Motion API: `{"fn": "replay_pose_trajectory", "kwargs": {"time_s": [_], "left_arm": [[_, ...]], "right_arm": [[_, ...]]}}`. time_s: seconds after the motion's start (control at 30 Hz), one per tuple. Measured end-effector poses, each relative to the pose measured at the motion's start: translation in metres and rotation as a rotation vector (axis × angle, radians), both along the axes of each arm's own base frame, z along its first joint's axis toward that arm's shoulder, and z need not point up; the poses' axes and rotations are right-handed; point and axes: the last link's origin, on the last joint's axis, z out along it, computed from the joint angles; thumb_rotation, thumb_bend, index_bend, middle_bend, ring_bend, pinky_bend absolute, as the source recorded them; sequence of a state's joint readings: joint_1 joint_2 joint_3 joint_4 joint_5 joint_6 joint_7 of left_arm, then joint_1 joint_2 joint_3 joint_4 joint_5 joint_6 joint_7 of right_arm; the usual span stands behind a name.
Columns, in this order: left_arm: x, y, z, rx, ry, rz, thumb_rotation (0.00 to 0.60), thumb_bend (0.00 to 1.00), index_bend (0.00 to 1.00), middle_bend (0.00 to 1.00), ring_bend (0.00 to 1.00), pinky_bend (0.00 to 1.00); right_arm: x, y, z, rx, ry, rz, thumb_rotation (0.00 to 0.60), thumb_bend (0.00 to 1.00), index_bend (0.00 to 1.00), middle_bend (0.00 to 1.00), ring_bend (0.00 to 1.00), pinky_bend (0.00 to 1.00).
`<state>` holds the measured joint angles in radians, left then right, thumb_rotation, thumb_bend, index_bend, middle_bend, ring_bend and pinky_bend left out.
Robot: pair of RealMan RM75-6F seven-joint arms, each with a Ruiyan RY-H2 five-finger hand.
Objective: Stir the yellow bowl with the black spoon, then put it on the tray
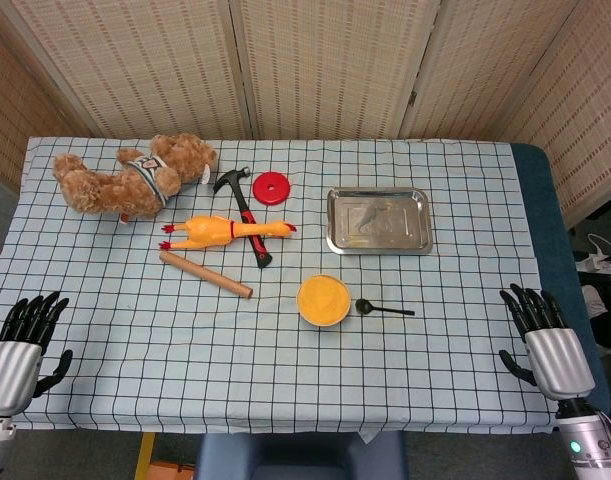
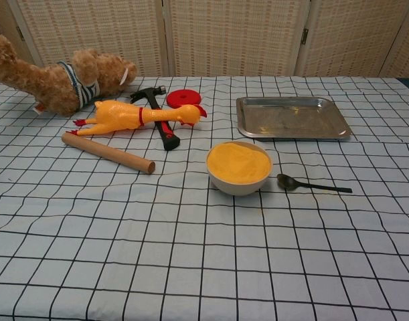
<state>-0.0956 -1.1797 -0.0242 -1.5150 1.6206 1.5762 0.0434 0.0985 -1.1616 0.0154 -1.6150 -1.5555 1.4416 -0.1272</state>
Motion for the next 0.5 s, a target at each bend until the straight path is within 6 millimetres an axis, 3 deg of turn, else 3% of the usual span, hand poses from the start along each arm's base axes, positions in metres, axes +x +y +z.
{"fn": "replay_pose_trajectory", "kwargs": {"time_s": [0.2, 0.37, 0.5], "left_arm": [[0.001, 0.001, -0.001, -0.005, -0.01, -0.002, 0.6, 0.42, 0.0, 0.0, 0.0, 0.06], [0.001, 0.003, 0.0, -0.01, -0.022, -0.004, 0.6, 0.42, 0.0, 0.0, 0.0, 0.06], [0.002, 0.003, 0.0, -0.023, -0.034, -0.013, 0.6, 0.42, 0.0, 0.0, 0.0, 0.06]], "right_arm": [[0.0, -0.003, -0.008, 0.015, -0.018, -0.013, 0.6, 0.2, 0.0, 0.0, 0.0, 0.0], [0.01, -0.02, -0.022, 0.068, -0.031, 0.003, 0.6, 0.2, 0.0, 0.0, 0.0, 0.0], [0.024, -0.043, -0.038, 0.128, -0.03, 0.013, 0.6, 0.21, 0.13, 0.0, 0.0, 0.0]]}}
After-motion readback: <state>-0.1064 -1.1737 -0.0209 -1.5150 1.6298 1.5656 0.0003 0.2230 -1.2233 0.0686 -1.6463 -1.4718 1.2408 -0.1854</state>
